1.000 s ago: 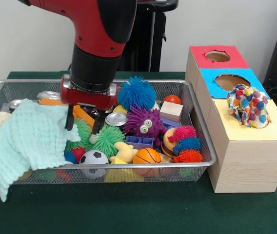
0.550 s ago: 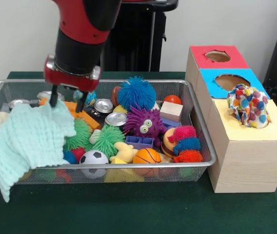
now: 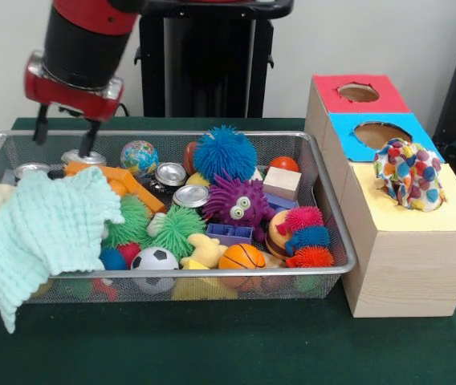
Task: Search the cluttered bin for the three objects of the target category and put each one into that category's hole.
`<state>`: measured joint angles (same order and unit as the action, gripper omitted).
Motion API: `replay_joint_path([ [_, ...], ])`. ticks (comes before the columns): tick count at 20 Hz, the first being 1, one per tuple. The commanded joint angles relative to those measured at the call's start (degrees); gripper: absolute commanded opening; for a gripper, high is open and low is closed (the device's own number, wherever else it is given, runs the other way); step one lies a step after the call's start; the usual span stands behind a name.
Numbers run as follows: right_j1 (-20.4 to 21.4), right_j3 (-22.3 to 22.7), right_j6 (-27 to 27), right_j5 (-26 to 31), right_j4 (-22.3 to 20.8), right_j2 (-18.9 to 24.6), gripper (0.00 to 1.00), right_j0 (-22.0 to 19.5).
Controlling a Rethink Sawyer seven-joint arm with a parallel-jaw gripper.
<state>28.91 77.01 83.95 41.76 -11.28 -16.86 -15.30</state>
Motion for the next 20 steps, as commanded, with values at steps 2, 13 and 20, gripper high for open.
replay_joint_path([
  [2, -1.9, -4.2, -3.9, 2.4, -5.2, 3.8, 1.0, -4.6],
  [13, -7.3, -8.8, 0.1, -7.8, -8.5, 6.2, 1.0, -6.5],
  [20, -7.9, -8.2, 1.0, -10.2, -6.5, 8.2, 1.0, -7.9],
])
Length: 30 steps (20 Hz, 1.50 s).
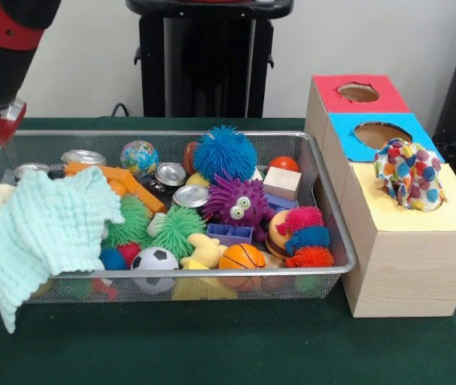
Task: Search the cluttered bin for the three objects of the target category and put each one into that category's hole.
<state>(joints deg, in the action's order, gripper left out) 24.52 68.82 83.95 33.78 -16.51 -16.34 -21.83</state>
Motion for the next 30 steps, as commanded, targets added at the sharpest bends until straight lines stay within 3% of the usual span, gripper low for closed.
replay_joint_path([
  [1, -3.2, 0.6, 1.0, -2.8, -1.0, 8.0, 1.0, -1.6],
  [17, -5.0, 2.6, 1.4, -2.6, 0.9, 13.1, 1.0, -5.1],
  [30, -10.5, -1.0, -0.2, -6.3, -1.3, 17.0, 1.0, -7.5],
])
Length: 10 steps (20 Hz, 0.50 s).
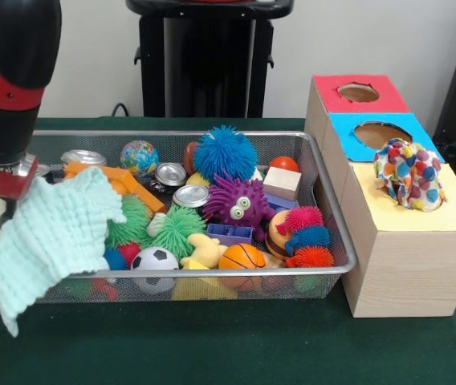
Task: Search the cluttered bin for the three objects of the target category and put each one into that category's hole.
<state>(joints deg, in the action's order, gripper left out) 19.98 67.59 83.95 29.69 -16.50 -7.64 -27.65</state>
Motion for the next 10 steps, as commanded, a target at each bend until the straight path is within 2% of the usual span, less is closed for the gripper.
replay_joint_path([
  [1, -5.7, 1.0, -0.3, -4.8, -1.6, 9.4, 1.0, -2.3],
  [2, -5.8, 0.6, -0.9, -4.3, -2.4, 9.2, 0.0, -2.1],
  [10, -3.4, 3.1, -1.1, 0.7, 0.4, 12.1, 0.0, -3.9],
])
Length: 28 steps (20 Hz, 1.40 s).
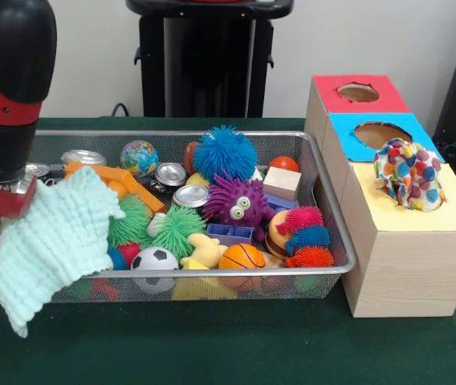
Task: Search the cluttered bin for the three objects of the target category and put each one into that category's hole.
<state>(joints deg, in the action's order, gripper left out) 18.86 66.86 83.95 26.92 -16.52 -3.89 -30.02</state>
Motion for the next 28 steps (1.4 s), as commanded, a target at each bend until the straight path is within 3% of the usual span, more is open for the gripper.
replay_joint_path([
  [1, -1.8, 4.3, -0.6, 3.9, 0.8, 8.4, 0.0, -1.5],
  [11, 2.6, 10.2, 5.2, 8.5, 6.8, 10.5, 0.0, -1.5],
  [17, 5.0, 19.6, 8.3, 8.3, 16.5, 18.5, 0.0, -6.0],
  [23, 6.8, 23.2, 11.0, 6.2, 20.7, 18.2, 0.0, -4.5],
  [28, 7.3, 23.8, 11.1, 5.4, 22.8, 17.2, 0.0, -3.1],
])
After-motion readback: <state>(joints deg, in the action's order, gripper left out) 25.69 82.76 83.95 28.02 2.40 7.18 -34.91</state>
